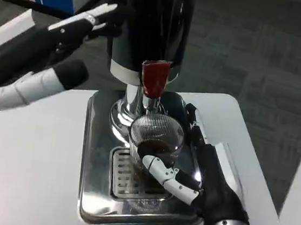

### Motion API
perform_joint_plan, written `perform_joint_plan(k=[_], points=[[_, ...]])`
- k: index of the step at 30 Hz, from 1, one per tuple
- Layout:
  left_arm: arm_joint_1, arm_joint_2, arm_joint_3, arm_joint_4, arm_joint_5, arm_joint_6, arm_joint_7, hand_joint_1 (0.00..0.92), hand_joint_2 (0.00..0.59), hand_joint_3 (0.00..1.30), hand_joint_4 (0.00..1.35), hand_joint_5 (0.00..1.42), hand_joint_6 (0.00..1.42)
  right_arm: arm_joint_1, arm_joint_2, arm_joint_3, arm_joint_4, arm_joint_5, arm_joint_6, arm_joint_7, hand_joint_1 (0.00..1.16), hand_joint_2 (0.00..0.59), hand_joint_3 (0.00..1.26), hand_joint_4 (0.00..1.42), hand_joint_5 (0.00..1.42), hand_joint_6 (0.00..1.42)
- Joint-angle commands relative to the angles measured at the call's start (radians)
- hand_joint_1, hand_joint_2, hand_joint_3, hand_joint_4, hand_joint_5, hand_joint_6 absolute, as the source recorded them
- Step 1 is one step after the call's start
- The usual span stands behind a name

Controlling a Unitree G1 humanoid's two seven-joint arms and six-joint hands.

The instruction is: Grasp the cup under the faucet to collect the drink, then remove the cup.

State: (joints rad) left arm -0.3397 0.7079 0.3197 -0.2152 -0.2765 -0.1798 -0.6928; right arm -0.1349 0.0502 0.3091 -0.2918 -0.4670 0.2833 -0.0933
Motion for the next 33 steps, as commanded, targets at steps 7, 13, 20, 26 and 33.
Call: perform_joint_plan(k=[7,13,20,26,33], points=[[0.186,0.016,0.074,0.014,0.007,-0.063,-0.028,0.000,0.095,0.13,0.02,0.11,0.08,0.018,0.017,-0.009,-0.026,0.017,-0.003,-0.008,0.57,0.225,0.00,0.01,0.10,0.01],[0.266,0.010,0.082,0.052,0.031,-0.116,-0.021,0.008,0.107,0.13,0.02,0.12,0.08,0.010,0.022,-0.003,-0.001,0.018,0.002,-0.013,0.58,0.223,0.00,0.00,0.10,0.02],[0.305,-0.003,0.072,0.114,0.065,-0.154,-0.001,0.028,0.113,0.13,0.02,0.12,0.07,0.006,0.038,0.008,0.036,0.023,-0.004,-0.029,0.64,0.197,0.00,0.00,0.09,0.02],[0.331,-0.002,0.066,0.142,0.074,-0.170,0.001,0.031,0.121,0.13,0.02,0.12,0.07,0.004,0.055,0.018,0.073,0.036,-0.009,-0.064,0.65,0.195,0.00,0.00,0.08,0.00],[0.369,-0.002,0.068,0.146,0.079,-0.173,0.004,0.037,0.126,0.13,0.02,0.12,0.07,-0.019,0.074,0.034,0.116,0.056,-0.025,-0.116,0.65,0.195,0.00,0.00,0.07,0.00]])
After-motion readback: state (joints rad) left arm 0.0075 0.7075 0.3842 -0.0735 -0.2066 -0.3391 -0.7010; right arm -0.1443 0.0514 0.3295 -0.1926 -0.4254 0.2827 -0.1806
